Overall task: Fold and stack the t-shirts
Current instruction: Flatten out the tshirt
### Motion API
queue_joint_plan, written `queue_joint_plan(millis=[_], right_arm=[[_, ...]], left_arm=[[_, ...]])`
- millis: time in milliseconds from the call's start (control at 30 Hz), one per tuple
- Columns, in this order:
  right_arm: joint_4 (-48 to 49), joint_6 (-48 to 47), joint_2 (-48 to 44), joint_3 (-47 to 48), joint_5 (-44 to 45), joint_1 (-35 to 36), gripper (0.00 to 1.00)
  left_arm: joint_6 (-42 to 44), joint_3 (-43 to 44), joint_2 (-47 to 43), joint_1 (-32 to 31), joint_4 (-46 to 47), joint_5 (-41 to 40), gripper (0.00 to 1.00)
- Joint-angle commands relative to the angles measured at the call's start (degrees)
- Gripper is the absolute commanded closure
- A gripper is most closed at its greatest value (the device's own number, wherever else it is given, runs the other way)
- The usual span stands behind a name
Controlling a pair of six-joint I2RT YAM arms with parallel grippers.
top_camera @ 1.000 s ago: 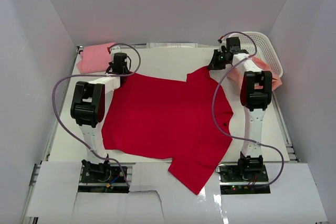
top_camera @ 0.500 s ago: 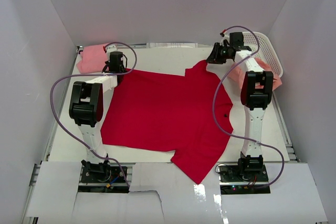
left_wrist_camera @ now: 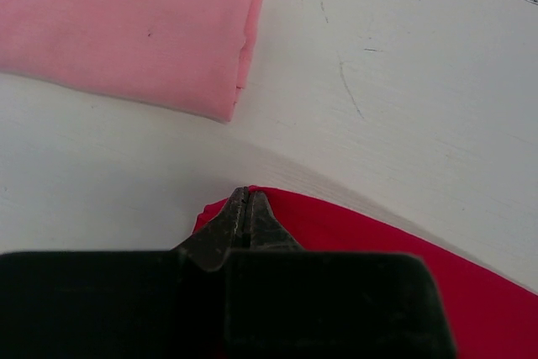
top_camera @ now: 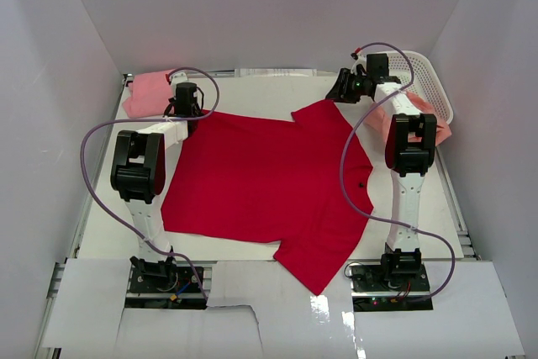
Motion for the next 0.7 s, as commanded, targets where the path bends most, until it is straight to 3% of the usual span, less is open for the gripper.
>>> queue_joint_plan(millis=[0,167,667], right_arm=[[-0.3,-1.3,-1.1,1.6,2.9,0.0,0.52],[-2.4,-2.3,4.0,7.6,4.9,0.0,0.51],[3.9,-6.9,6.2,6.5,18.2,3.8,0.52]], left_arm=[[-0.2,1.1,-1.9,0.3,0.8,0.4,1.0],[-0.6,0.7,-2.3,0.3,0.8,0.9,1.0],[-1.5,0.3,-2.3,0.3,1.3,1.1,1.0]])
